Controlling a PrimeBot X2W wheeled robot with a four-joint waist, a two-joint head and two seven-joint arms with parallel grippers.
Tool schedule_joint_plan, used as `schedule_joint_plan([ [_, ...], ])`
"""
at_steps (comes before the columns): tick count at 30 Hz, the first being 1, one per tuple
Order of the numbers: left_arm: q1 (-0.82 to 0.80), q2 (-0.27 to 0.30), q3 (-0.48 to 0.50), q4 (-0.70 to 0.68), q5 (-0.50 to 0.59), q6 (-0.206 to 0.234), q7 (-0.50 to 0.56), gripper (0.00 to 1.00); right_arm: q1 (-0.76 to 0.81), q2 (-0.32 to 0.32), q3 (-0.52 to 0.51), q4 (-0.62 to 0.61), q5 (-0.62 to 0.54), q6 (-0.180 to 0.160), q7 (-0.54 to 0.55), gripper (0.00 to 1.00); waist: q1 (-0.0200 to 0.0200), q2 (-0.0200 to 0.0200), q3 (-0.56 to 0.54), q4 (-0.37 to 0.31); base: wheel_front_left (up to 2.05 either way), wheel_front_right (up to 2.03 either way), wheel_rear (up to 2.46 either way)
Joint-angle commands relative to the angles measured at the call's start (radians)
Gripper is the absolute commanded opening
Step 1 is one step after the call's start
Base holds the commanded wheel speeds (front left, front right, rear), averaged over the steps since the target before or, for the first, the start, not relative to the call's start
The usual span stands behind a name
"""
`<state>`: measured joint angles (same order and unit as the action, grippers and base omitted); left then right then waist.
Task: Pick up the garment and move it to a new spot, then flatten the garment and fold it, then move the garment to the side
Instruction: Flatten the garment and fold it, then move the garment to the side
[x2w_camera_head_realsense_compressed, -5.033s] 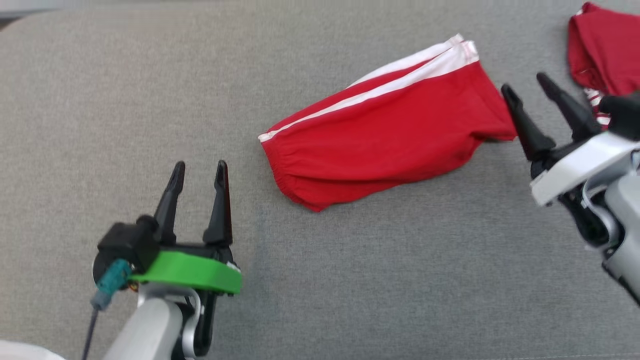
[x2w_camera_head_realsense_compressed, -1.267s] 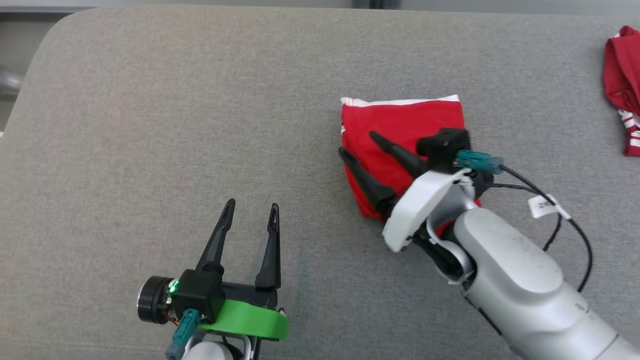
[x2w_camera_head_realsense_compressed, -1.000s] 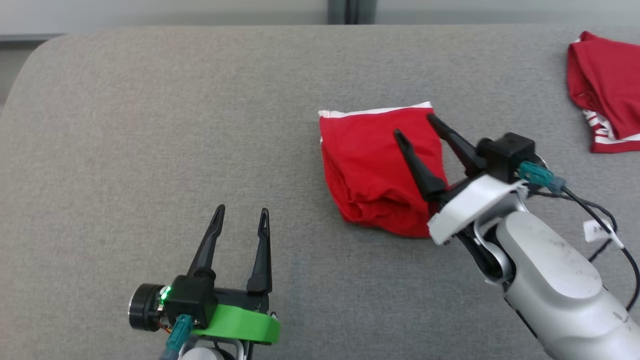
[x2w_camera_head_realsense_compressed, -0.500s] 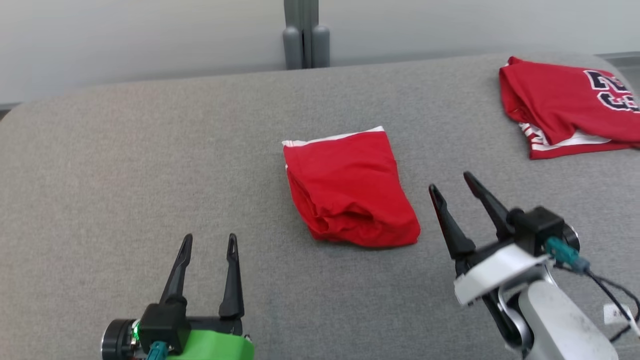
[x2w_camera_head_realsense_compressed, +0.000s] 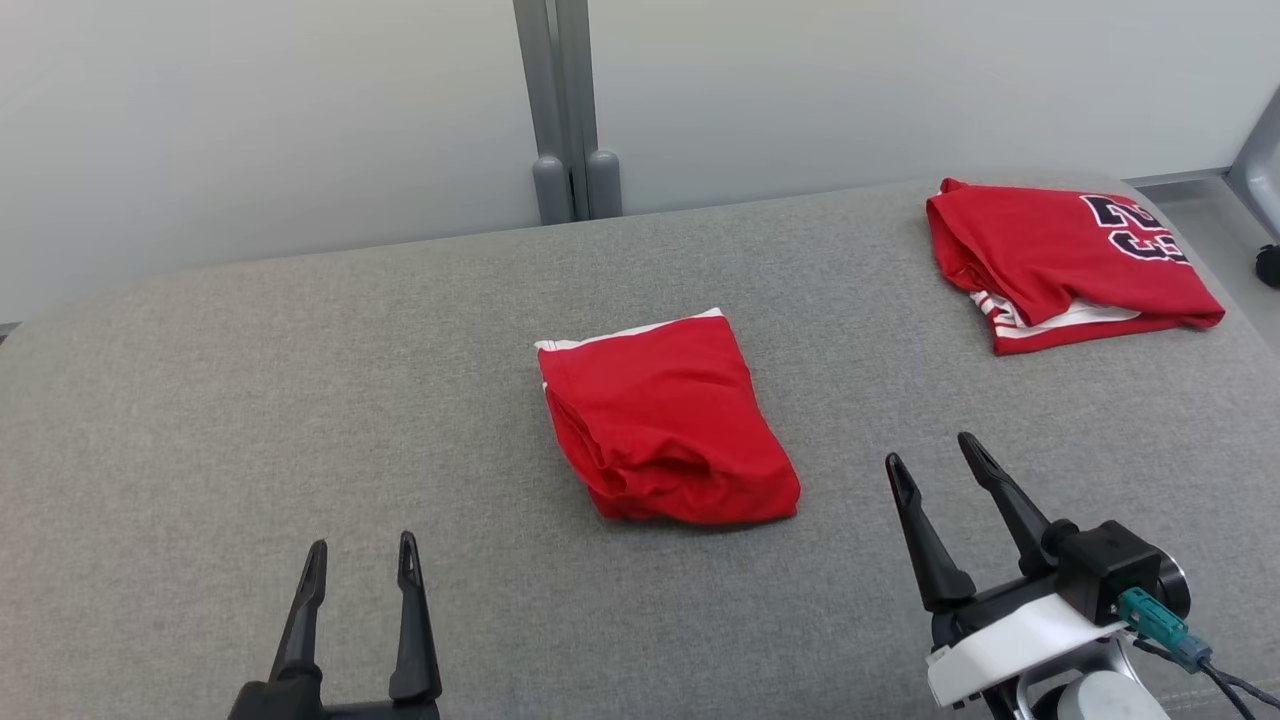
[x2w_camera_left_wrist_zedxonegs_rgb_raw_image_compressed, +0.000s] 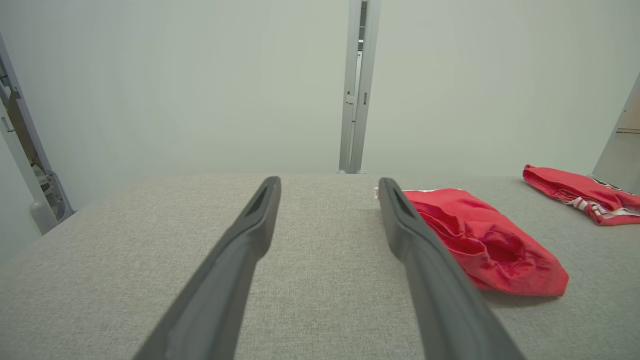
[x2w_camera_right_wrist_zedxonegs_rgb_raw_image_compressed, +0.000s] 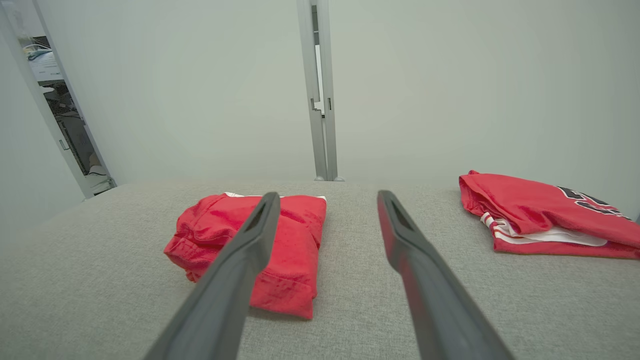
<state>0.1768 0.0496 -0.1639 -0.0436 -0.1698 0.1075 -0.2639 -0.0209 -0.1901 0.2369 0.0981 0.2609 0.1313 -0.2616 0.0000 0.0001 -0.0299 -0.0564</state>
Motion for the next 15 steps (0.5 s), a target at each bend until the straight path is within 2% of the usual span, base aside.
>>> schedule_joint_plan([
  [1, 0.022, 0.002, 0.005, -0.003, 0.008, -0.001, 0.0, 1.0, 0.021, 0.006, -0.006, -0.009, -0.009, -0.001, -0.004, 1.0, 0.0, -0.0001, -0.011, -0.002, 0.0, 0.0, 0.0],
  [15, 0.04, 0.002, -0.008, 0.009, 0.009, -0.001, 0.0, 1.0, 0.06, 0.032, -0.024, -0.009, -0.024, -0.001, -0.004, 1.0, 0.0, -0.0001, -0.026, 0.016, 0.0, 0.0, 0.0],
])
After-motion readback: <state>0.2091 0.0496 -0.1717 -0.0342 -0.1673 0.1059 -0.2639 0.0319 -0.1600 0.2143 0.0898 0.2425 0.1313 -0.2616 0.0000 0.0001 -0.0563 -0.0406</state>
